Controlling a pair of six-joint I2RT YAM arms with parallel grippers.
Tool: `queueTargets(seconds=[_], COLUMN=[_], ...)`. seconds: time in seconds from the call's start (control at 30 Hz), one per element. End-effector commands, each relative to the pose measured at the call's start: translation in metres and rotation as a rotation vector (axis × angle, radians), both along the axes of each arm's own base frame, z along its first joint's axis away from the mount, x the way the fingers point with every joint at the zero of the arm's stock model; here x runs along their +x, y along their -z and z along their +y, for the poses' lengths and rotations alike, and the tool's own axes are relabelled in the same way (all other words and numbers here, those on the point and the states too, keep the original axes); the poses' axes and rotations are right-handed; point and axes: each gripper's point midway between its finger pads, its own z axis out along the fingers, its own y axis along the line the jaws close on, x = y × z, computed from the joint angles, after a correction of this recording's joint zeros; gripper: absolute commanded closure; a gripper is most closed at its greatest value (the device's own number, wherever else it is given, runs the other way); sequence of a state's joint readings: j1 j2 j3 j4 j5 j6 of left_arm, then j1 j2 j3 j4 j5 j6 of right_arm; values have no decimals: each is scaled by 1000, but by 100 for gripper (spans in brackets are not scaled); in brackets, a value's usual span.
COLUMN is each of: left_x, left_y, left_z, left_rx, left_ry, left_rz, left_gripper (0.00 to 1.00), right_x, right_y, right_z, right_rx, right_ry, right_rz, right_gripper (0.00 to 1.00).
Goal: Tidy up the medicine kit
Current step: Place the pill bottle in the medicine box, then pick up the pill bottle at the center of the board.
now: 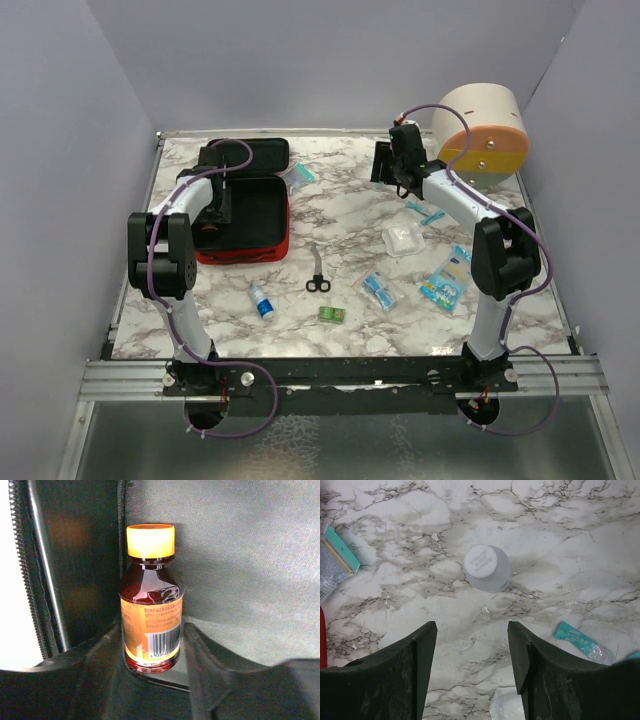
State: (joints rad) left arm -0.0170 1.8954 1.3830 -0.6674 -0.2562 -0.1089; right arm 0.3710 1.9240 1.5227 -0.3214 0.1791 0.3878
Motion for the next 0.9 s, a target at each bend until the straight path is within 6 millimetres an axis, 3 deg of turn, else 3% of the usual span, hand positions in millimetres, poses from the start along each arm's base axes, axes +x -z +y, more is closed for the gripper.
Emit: queueTargets(seconds=[0.0,0.13,0.5,0.6,0.8,0.87], left_x=[3,4,20,22,23,21], left_y=[-11,-21,-78,-91,-106,-122], left_z=[4,3,-21,-28,-40,-43], left_rx=[17,12,-27,-39,-73,-83], left_ry=[19,31,128,154,182,186], left_rz=[-10,-34,-163,-196,-236,-280], left_gripper=[37,23,10,1,1,1], right_x=[0,-1,4,11,26,30], right_y=[-15,-12,13,18,36,40], right_z=[-1,-1,-7,-6,-5,-4], right_rx=[17,18,-22,-22,-38,-36], right_ry=[5,7,1,-4,-1,2], right_rz=[-36,-29,-83,-130,-185,-201], right_gripper=[40,37,26,22,17,15])
